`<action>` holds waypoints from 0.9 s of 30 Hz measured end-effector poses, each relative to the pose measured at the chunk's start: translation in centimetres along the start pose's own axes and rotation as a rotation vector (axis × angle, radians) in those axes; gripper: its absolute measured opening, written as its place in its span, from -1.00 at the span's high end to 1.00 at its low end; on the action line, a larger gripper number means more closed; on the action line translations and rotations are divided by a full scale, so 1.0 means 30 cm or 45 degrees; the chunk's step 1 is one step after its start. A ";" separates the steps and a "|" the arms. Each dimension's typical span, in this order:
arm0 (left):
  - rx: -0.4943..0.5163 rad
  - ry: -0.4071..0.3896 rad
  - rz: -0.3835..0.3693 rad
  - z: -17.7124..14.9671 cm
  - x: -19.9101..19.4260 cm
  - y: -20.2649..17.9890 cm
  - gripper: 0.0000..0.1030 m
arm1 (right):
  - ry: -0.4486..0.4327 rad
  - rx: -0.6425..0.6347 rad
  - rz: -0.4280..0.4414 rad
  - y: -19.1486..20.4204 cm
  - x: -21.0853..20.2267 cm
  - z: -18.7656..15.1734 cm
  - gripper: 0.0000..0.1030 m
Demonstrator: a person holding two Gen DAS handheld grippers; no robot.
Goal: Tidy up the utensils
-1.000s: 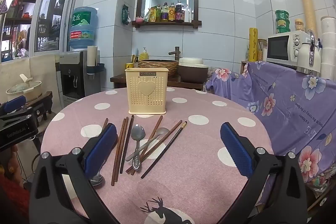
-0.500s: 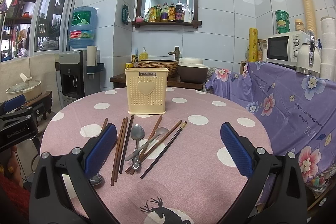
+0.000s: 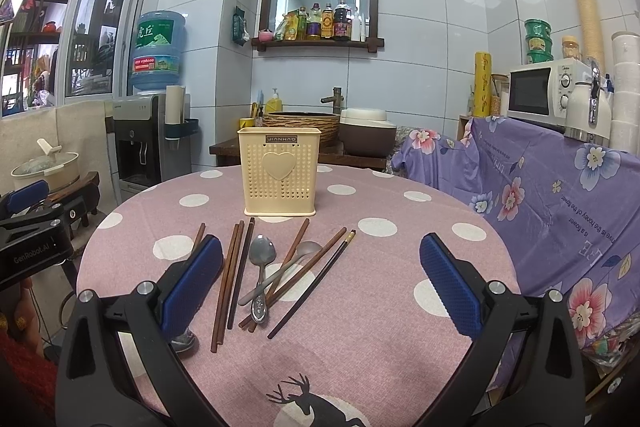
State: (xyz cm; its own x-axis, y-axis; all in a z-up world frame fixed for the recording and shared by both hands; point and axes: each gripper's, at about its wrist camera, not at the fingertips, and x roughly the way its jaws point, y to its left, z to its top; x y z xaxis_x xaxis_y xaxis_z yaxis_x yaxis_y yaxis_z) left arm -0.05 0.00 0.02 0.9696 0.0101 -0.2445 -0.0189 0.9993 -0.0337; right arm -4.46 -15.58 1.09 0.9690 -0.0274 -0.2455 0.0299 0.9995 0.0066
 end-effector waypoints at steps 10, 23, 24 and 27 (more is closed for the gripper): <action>0.001 0.007 0.000 -0.009 0.008 0.010 -0.90 | 0.002 -0.002 0.000 0.002 0.005 -0.004 -0.90; 0.003 0.014 0.000 -0.014 0.013 0.016 -0.90 | 0.005 -0.003 0.000 0.006 0.011 -0.013 -0.90; 0.004 0.014 0.000 -0.017 0.013 0.020 -0.90 | 0.005 -0.003 0.000 0.006 0.009 -0.010 -0.90; 0.003 0.014 0.000 -0.014 0.013 0.015 -0.90 | 0.005 -0.004 0.001 0.008 0.011 -0.012 -0.90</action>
State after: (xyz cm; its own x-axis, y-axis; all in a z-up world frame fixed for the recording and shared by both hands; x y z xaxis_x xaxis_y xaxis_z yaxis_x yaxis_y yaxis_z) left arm 0.21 0.45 -0.51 0.9669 0.0096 -0.2550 -0.0181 0.9993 -0.0313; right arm -4.23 -15.35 0.68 0.9680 -0.0267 -0.2496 0.0284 0.9996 0.0035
